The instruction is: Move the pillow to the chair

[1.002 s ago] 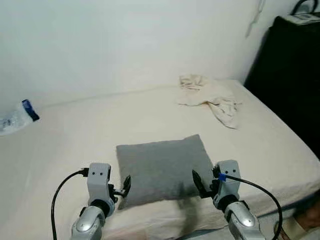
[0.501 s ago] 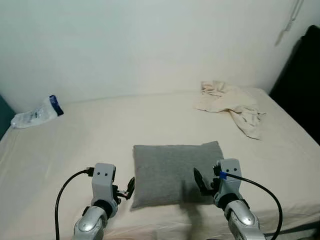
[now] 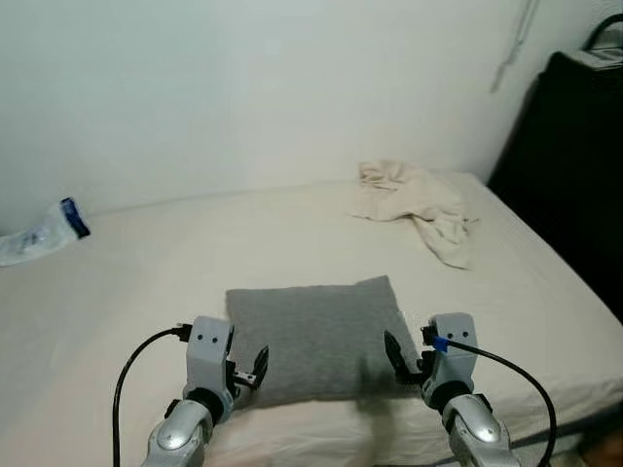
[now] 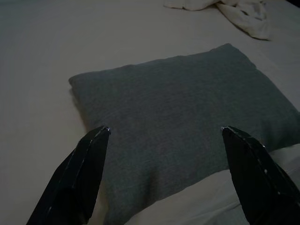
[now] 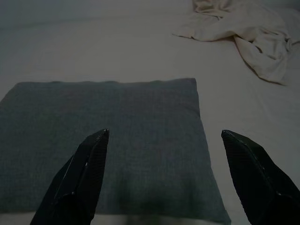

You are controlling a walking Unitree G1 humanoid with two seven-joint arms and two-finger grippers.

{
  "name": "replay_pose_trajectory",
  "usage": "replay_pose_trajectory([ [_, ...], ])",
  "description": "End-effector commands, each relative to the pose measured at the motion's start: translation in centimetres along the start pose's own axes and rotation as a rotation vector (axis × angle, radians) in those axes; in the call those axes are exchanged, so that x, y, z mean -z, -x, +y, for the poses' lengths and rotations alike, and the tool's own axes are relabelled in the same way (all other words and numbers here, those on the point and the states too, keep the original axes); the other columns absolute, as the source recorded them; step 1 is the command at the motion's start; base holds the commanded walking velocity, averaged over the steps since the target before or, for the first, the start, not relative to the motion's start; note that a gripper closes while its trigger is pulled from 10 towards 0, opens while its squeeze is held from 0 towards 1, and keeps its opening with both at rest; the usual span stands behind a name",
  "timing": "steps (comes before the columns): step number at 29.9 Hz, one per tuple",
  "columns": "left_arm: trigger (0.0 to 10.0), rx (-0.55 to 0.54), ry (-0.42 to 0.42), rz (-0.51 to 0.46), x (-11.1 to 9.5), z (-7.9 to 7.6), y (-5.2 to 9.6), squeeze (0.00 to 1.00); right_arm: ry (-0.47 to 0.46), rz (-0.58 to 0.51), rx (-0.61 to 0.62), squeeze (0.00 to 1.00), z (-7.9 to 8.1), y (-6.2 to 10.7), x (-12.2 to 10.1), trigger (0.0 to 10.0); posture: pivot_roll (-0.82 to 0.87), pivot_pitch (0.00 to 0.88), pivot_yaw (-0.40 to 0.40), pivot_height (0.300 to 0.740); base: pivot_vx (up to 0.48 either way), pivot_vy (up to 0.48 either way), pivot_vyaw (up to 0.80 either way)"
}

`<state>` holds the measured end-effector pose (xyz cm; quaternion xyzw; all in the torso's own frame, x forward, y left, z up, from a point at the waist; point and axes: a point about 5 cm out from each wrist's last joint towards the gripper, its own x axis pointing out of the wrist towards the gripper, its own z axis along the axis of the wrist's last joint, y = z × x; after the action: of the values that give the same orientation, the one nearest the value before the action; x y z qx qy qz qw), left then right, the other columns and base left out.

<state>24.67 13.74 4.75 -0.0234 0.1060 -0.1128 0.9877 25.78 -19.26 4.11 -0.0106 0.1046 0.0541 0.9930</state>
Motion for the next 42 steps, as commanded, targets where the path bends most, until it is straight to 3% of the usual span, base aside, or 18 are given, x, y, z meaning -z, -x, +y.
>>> replay_pose_trajectory([
  [1, 10.0, -0.008, -0.02, 0.01, 0.2, 0.3, 0.3, 0.0, -0.014, 0.016, -0.011, 0.0, 0.5, 0.0, 0.3, 10.0, -0.05, 0.097, 0.032, 0.74, 0.0, 0.0, 0.0],
  [11, 10.0, 0.008, -0.058, 0.031, 0.2, 0.1, 0.2, 0.0, -0.025, 0.025, 0.001, 0.0, 0.5, 0.0, 0.4, 10.0, -0.05, 0.104, 0.034, 0.74, 0.0, -0.283, 0.0],
  [27, 10.0, -0.024, -0.025, 0.011, -0.2, 0.6, 0.0, 0.0, -0.022, 0.051, 0.055, 0.0, -0.1, -0.1, 0.5, 10.0, -0.05, 0.116, 0.034, 0.74, 0.0, 0.0, 0.0],
  [34, 10.0, -0.103, -0.027, -0.058, -2.2, 2.5, -1.5, 0.0, -0.028, 0.036, 0.065, 0.0, -0.9, -1.6, -0.8, 10.0, -0.06, 0.114, 0.035, 0.74, 0.0, 0.0, 0.0],
  [42, 10.0, -0.162, -0.028, -0.079, -3.2, 4.4, -2.6, 0.0, -0.01, 0.021, 0.07, 0.0, -1.4, -3.8, -2.6, 10.0, -0.06, 0.11, 0.03, 0.701, 0.0, 0.0, 0.0],
])
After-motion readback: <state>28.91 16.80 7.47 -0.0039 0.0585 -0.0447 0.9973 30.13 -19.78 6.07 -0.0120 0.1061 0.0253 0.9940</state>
